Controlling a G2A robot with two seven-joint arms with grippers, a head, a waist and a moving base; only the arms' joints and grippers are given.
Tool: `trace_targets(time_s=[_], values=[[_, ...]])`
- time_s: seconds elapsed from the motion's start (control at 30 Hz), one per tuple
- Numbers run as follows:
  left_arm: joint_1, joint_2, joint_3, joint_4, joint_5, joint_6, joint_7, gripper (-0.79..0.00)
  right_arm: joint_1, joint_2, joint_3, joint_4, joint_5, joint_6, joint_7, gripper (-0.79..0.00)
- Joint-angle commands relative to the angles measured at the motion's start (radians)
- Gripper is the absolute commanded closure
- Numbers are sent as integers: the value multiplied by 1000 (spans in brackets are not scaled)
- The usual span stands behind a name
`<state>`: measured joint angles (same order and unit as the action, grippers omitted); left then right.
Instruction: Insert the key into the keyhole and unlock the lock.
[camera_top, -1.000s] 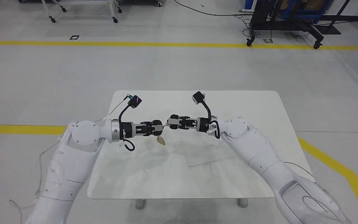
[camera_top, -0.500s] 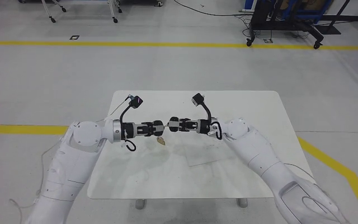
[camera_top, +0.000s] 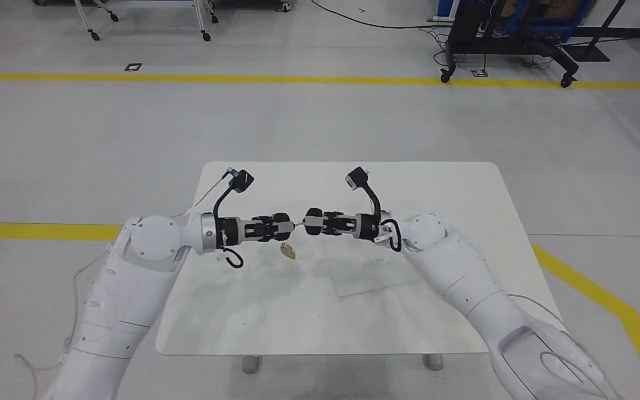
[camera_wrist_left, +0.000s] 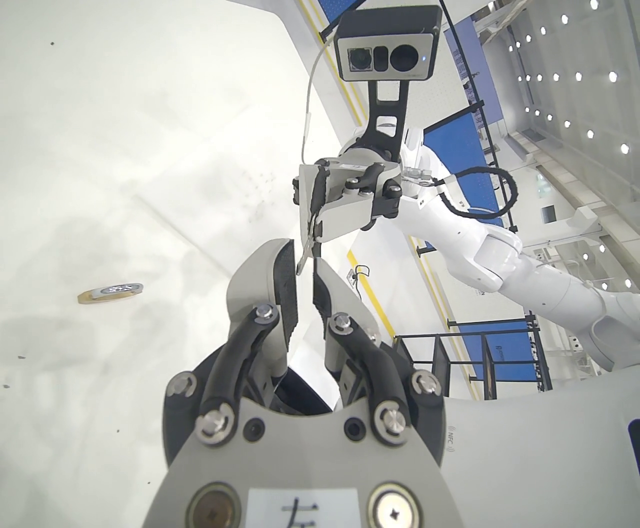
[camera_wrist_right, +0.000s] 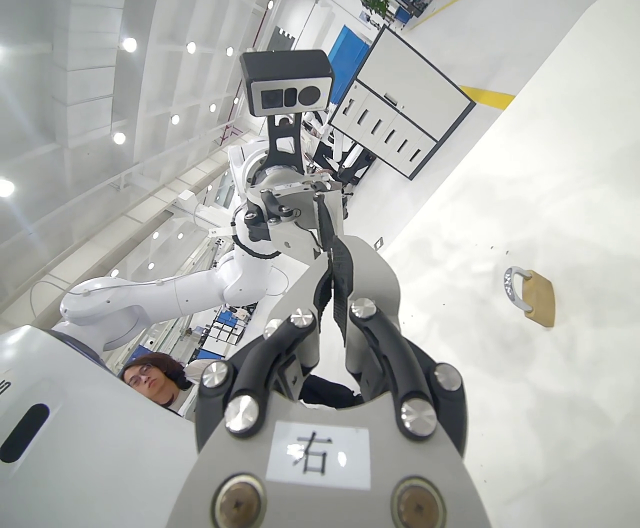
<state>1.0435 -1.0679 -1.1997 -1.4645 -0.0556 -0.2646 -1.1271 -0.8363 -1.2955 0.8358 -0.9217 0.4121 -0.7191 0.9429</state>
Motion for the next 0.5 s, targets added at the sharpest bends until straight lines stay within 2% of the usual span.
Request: trace_targets(time_s=[0.0,0.17,0.27,0.47], values=[[-2,2,-1,-2,30,5,14,-785,-8,9,30,5,1,-27,-13,0],[11,10,5,-39,256,13,140,-785,-59,47,139,-10,-7,-120,-59,0],[24,10,-3,-52,262,12,186,-785,-104,72,213,-46,4,-143,-85,0],[24,10,-3,-52,262,12,186,-785,-104,72,213,-46,4,-143,-85,0]])
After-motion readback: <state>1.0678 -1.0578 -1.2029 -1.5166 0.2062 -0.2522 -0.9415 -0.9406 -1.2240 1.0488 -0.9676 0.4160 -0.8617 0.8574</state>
